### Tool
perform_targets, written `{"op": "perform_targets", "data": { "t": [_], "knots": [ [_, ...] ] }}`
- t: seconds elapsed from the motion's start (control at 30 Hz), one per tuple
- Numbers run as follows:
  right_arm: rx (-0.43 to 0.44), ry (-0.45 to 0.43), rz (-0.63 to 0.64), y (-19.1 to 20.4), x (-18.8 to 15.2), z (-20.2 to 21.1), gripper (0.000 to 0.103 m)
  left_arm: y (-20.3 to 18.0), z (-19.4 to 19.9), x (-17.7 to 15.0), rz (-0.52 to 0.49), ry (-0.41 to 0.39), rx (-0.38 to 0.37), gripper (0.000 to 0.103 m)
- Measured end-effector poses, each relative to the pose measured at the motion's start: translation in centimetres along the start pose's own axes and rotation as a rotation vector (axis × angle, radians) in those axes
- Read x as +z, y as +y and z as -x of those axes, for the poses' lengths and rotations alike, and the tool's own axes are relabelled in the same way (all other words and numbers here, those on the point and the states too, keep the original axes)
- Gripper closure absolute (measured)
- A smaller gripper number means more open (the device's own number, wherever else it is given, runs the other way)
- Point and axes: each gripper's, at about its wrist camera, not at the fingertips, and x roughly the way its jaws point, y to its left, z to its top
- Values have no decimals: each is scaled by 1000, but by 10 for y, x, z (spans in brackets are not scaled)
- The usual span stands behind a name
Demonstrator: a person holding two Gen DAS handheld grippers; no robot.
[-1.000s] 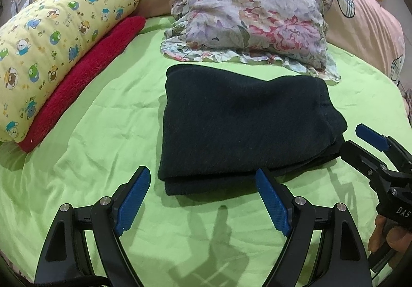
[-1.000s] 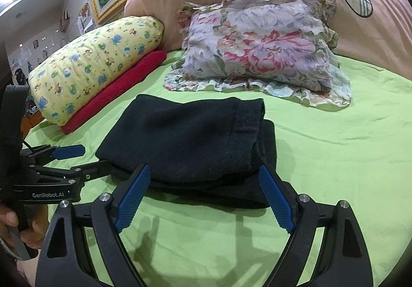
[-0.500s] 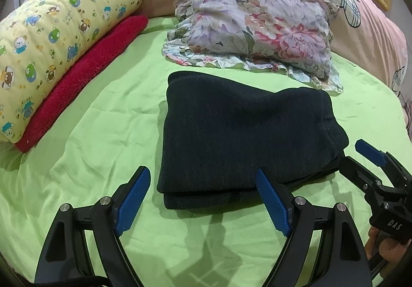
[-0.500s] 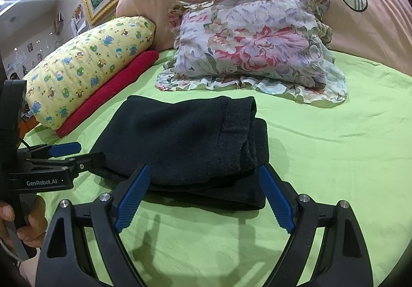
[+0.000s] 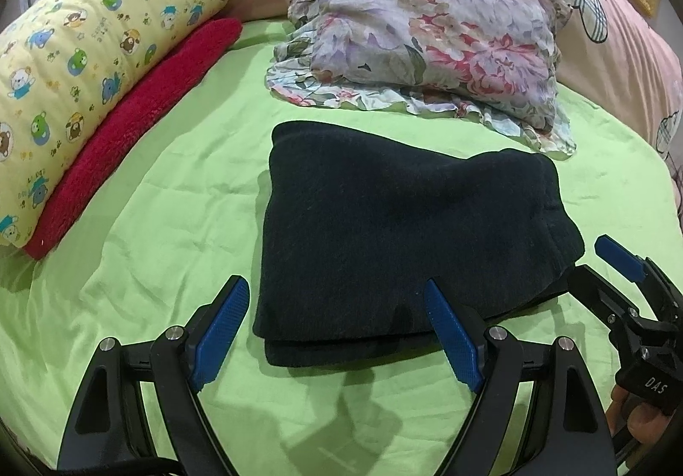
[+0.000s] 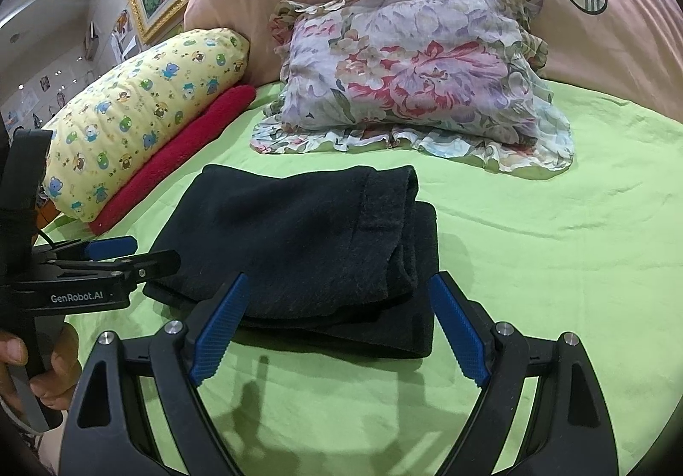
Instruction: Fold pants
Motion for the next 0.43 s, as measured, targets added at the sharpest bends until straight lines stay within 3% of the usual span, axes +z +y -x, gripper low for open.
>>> {"op": "perform_targets", "data": {
  "t": [0.43],
  "knots": [
    [1, 9, -13, 0, 2, -7, 16, -8, -8, 2, -15, 16, 3, 19]
  ]
}}
